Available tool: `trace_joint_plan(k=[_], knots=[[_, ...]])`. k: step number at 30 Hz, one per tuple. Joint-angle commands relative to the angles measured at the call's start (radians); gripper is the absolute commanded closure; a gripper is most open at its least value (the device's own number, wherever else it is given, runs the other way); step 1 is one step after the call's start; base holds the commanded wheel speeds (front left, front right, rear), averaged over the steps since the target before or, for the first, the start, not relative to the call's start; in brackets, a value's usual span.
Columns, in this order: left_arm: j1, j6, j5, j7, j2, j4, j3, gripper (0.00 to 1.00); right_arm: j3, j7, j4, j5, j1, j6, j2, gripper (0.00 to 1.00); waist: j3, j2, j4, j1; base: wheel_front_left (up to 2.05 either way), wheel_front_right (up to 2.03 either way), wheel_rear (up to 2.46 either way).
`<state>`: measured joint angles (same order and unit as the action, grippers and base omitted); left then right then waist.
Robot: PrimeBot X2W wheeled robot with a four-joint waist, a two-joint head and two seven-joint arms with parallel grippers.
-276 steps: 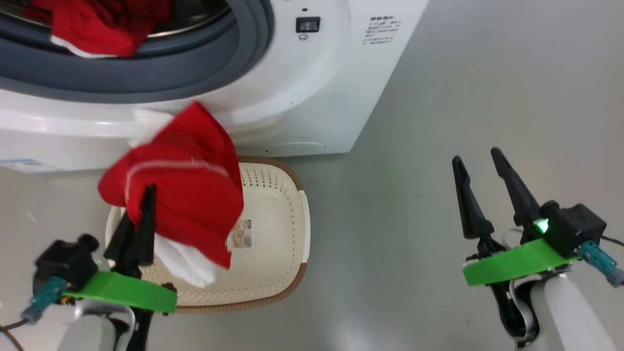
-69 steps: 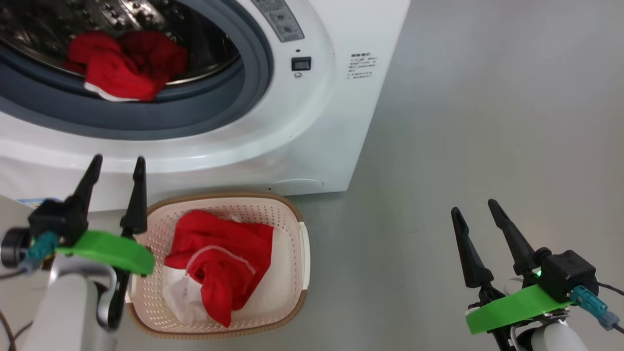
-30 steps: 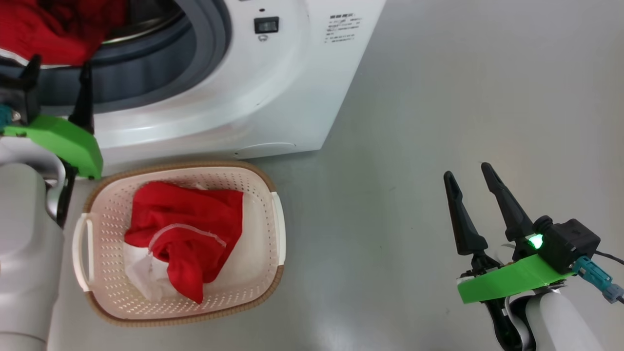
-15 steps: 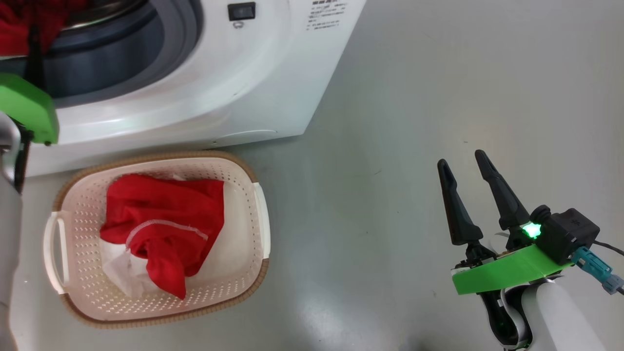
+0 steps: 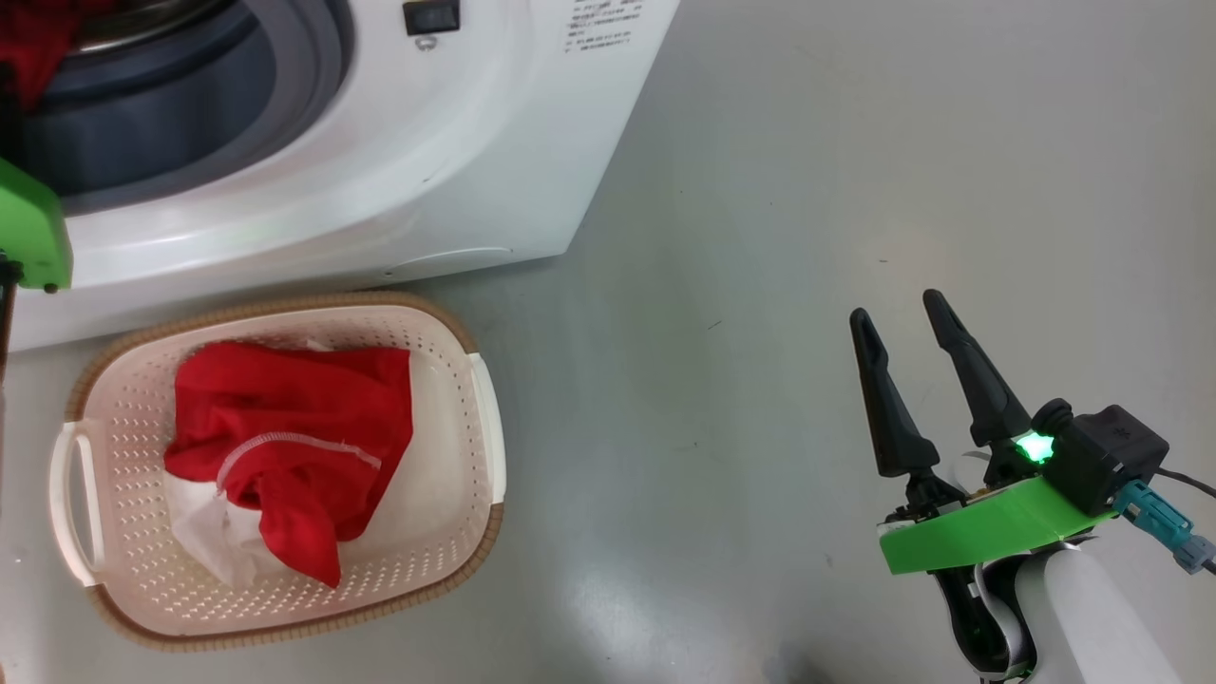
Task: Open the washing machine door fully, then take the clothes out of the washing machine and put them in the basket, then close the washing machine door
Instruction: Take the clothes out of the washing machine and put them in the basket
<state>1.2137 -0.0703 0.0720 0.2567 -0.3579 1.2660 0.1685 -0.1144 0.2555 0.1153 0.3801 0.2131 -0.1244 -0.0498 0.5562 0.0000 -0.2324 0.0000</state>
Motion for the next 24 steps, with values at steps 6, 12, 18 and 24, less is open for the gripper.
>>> trace_joint_plan(k=[6, 12, 18, 24], knots=[[0.012, 0.007, 0.011, 0.005, -0.055, -0.009, -0.002, 1.00, -0.024, 0.006, -0.027, 0.008, 0.011, -0.006, 0.000, 0.00, -0.005, 0.0000, 0.003, 0.0000, 0.00, 0.00, 0.00], [-0.015, -0.005, 0.050, 0.005, -0.038, -0.055, -0.021, 1.00, -0.025, 0.006, -0.022, 0.003, 0.010, -0.006, 0.000, 0.00, -0.024, 0.0000, 0.014, 0.0000, 0.00, 0.00, 0.00], [-0.092, -0.026, 0.116, 0.005, -0.009, -0.172, -0.074, 1.00, -0.021, 0.006, -0.016, -0.009, 0.000, -0.006, 0.000, 0.00, -0.060, 0.0000, 0.033, 0.0000, 0.00, 0.00, 0.00], [-0.182, -0.043, 0.168, 0.005, 0.023, -0.301, -0.125, 1.00, -0.011, 0.006, -0.011, -0.023, -0.012, -0.006, 0.000, 0.00, -0.096, 0.0000, 0.059, 0.0000, 0.00, 0.00, 0.00]])
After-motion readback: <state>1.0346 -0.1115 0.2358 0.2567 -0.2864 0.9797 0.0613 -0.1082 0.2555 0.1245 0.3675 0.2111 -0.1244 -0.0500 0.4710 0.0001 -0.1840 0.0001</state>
